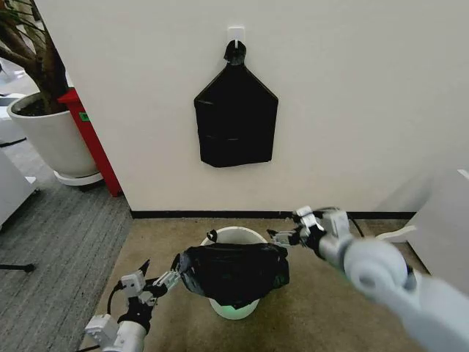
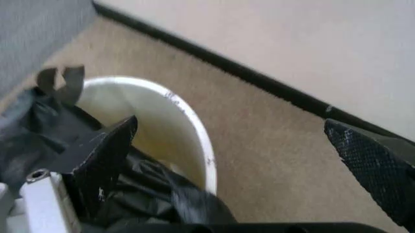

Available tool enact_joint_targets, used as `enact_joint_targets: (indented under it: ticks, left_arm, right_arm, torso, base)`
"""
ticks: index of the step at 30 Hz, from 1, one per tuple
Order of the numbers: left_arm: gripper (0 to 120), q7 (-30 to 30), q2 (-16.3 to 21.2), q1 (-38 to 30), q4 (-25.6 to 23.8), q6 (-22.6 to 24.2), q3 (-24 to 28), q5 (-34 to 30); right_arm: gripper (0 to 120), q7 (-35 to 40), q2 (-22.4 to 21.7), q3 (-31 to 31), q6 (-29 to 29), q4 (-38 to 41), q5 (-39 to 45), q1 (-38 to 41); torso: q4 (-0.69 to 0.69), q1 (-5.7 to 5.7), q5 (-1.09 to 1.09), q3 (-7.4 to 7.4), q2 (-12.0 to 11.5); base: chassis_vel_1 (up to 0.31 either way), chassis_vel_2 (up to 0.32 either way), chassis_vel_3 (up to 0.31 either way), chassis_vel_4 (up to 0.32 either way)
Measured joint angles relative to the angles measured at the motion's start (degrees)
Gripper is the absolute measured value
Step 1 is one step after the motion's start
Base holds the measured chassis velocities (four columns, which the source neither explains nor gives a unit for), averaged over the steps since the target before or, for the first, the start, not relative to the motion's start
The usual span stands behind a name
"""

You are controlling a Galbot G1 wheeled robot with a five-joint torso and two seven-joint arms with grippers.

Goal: Place the garbage bag over the trash bin.

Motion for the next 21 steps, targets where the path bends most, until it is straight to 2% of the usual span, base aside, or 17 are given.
enact_joint_targets:
  ticks: [1, 2, 6, 8, 9, 12, 14, 19, 21]
  left_arm:
    - [100, 0.0, 0.0, 0.0, 0.0, 0.0, 0.0, 0.0]
    - [100, -0.5, -0.4, 0.1, -0.1, 0.0, -0.1, 0.0]
    - [100, -4.0, -1.5, 0.1, -1.2, 0.1, 0.1, 0.0]
    - [100, -4.3, -1.6, 0.1, -1.3, 0.2, 0.2, 0.0]
    - [100, -5.4, -1.8, -0.1, -1.6, 0.4, 0.3, 0.0]
    - [100, -6.7, -2.0, -0.9, -2.2, 1.1, 0.5, 0.1]
    - [100, -6.9, -2.0, -1.2, -2.4, 1.2, 0.5, 0.1]
    - [100, -8.5, -1.9, -3.5, -4.5, 3.7, 0.1, -1.1]
    - [100, -8.7, -1.9, -4.0, -4.8, 4.1, -0.1, -1.4]
  right_arm:
    - [100, 0.0, 0.0, 0.0, 0.0, 0.0, 0.0, 0.0]
    - [100, 0.0, 0.6, -2.6, 0.0, -1.6, 0.3, 2.3]
    - [100, -0.9, 4.0, -17.0, 0.1, -9.8, 3.2, 15.2]
    - [100, -0.9, 4.3, -17.9, 0.1, -10.4, 3.1, 15.9]
    - [100, -0.8, 5.9, -22.1, 0.2, -13.1, 3.7, 19.3]
    - [100, 0.7, 9.5, -28.8, 0.3, -18.5, 6.8, 24.2]
    - [100, 1.1, 10.4, -29.9, 0.3, -19.7, 7.6, 24.9]
    - [100, 4.5, 16.1, -32.3, 0.5, -27.2, 14.3, 26.7]
    - [100, 4.5, 16.7, -32.4, 0.5, -28.3, 14.7, 26.7]
  torso:
    - [0.0, 0.0, 0.0, 0.0, 0.0]
    - [0.0, 0.0, 0.01, 0.0, 0.0]
    - [0.0, 0.0, -0.02, 0.0, 0.0]
    - [0.0, 0.0, -0.03, 0.0, 0.0]
    - [-0.01, 0.0, -0.03, 0.0, 0.0]
    - [-0.01, 0.0, -0.04, 0.0, 0.0]
    - [-0.02, 0.0, -0.04, 0.0, 0.0]
    - [-0.01, 0.0, -0.02, 0.0, 0.0]
    - [-0.01, 0.0, -0.03, 0.0, 0.0]
  base:
    - [0.0, 0.0, 0.0, 0.0]
    - [0.0, 0.0, 0.0, 0.0]
    - [0.0, 0.0, 0.0, 0.0]
    - [0.0, 0.0, 0.0, 0.0]
    - [0.0, 0.0, 0.0, 0.0]
    - [0.0, 0.0, 0.0, 0.0]
    - [0.0, 0.0, 0.0, 0.0]
    - [0.0, 0.0, 0.0, 0.0]
    - [0.0, 0.0, 0.0, 0.0]
